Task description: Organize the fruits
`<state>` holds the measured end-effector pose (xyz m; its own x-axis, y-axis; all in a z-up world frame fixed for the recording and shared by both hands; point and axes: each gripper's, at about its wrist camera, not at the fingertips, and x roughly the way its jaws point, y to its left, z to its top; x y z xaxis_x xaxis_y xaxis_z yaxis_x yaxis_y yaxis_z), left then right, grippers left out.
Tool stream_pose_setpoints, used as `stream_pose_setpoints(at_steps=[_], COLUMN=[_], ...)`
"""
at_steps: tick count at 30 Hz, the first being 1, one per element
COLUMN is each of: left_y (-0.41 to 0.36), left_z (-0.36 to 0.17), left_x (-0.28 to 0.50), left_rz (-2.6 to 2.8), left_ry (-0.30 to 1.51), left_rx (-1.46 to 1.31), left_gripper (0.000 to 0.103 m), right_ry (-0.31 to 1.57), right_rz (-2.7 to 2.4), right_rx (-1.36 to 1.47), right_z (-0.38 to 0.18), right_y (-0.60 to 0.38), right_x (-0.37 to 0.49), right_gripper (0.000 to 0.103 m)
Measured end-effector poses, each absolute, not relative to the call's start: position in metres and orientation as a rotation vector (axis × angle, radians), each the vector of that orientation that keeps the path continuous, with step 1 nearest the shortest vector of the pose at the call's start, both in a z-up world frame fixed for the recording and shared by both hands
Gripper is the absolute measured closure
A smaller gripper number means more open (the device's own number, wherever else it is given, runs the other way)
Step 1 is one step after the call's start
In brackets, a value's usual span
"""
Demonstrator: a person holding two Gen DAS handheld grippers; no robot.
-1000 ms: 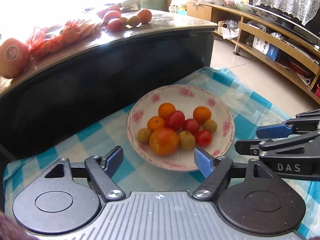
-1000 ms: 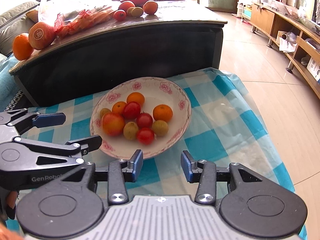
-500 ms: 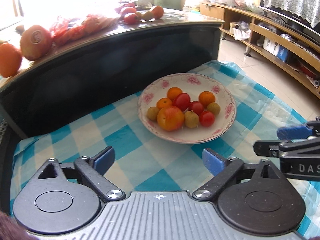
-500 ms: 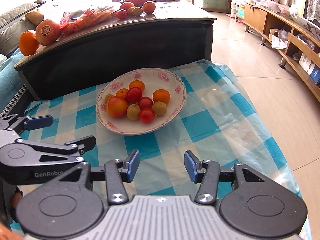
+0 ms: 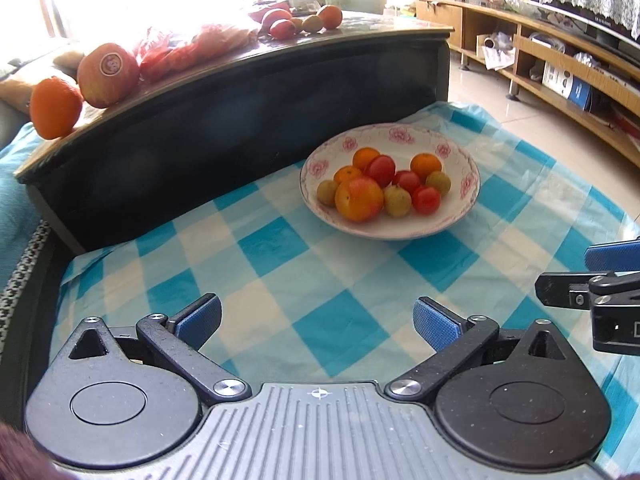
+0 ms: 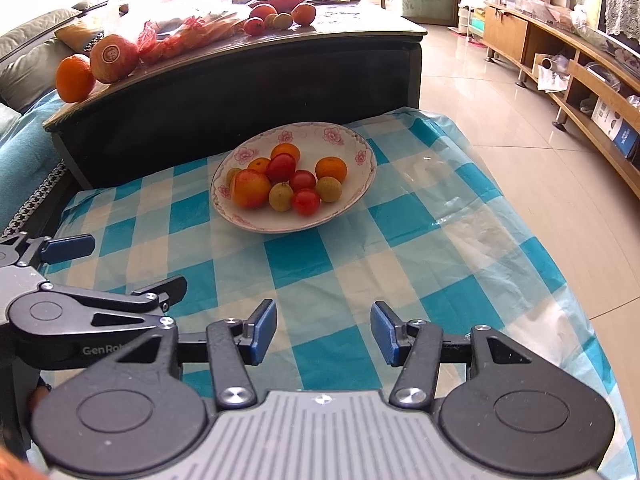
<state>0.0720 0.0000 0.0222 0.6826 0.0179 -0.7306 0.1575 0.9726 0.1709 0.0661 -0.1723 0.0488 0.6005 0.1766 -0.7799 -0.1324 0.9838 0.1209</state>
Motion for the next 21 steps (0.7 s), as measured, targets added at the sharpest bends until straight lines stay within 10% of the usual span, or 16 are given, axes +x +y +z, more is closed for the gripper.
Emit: stream_pose_setpoints(at_steps=[21], left_y=[-0.005], left_z=[0.023], left_x=[0.018], left_rz=[-0.112], left_ry=[0.824], left_rx=[0.185], left_gripper=[0.000], right_ry=[0.900], right_rz=[0.165], right_rx=[0.043], right_z=[0.050], right_y=[-0.170], right_x=[0.008], right_gripper=[0.045])
